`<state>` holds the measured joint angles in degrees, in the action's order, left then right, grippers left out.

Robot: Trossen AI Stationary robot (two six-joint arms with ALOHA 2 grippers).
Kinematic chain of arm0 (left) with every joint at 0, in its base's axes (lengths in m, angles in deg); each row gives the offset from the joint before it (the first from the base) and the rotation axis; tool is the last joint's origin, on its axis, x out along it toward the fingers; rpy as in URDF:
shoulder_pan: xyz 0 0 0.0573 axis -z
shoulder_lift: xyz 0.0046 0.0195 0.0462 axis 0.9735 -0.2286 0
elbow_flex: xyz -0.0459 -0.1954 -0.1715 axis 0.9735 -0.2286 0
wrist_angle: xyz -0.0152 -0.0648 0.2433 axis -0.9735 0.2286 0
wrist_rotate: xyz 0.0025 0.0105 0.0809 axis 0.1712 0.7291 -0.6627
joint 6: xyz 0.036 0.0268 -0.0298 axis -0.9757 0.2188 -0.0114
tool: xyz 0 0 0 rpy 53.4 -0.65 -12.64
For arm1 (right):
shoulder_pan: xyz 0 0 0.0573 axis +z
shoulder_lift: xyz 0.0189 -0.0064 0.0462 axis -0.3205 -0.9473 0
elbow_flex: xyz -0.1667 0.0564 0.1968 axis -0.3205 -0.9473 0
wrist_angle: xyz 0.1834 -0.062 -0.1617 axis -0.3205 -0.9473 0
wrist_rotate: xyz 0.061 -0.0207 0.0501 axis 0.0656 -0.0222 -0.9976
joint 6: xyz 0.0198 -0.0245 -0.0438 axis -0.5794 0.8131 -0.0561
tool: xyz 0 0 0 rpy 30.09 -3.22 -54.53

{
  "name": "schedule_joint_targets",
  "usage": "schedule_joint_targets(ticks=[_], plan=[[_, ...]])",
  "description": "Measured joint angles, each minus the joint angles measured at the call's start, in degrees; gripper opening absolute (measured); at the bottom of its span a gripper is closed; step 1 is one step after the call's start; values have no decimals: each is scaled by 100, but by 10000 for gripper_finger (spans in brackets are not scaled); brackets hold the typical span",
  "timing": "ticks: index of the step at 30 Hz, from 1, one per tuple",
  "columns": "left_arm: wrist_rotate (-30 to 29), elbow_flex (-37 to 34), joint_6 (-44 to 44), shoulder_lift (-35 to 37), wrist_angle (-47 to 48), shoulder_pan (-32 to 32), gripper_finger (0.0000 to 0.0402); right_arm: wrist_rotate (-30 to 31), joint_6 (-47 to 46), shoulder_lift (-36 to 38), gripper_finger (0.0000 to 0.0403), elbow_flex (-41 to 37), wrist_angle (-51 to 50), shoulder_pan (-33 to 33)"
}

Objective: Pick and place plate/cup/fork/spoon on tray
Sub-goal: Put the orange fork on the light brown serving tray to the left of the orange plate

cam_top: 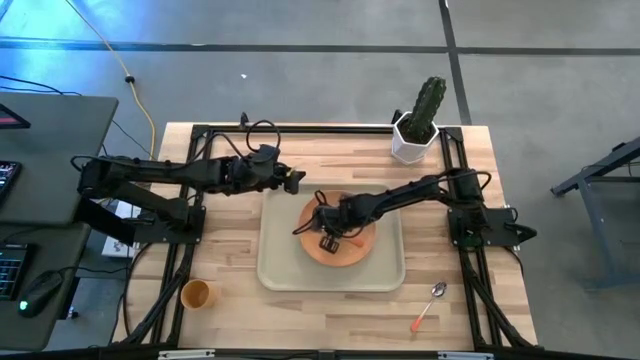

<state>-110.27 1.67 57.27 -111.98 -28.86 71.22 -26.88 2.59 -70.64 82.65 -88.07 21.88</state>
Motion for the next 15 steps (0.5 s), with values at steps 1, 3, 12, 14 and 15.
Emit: schedule_joint_targets(ticks=[1,3,12,14,15], plan=[[38,0,0,0,0,-19,211,-2,-84,68,8,-9,-25,-20],[126,0,0,0,0,-53,211,85,-172,210,3,-16,-61,-35],[133,0,-70,202,17,-57,211,549,-349,1257,3,-35,-484,-69],[93,2,-109,217,-16,-57,211,546,-301,1175,3,-54,-440,-69],[93,2,-107,219,5,-57,211,515,-299,1108,5,-43,-313,-67]])
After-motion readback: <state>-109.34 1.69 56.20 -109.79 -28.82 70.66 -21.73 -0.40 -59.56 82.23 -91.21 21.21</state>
